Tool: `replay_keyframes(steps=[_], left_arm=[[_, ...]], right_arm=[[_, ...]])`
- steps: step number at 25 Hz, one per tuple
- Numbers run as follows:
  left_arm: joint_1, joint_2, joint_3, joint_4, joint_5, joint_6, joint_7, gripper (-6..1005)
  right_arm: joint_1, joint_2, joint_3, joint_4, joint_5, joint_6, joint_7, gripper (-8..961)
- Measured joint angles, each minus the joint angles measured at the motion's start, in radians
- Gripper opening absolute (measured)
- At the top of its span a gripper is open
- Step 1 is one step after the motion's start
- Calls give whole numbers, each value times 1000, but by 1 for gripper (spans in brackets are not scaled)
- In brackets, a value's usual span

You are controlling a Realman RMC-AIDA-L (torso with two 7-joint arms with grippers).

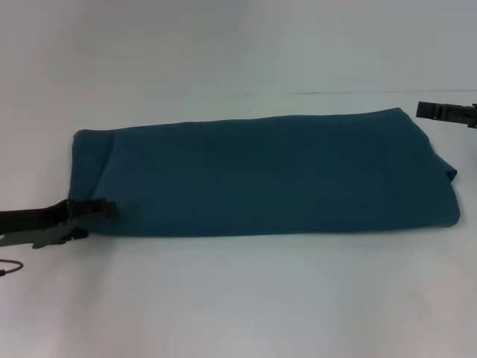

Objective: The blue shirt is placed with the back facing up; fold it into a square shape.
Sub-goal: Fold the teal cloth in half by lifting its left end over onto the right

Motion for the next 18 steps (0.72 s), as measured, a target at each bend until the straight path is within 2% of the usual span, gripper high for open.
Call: replay_keyframes(steps=[18], left_arm=[[-6, 4, 2, 3, 0, -3, 7, 843]], right_arm=[[-1, 2, -6, -1, -1, 4, -2, 918]])
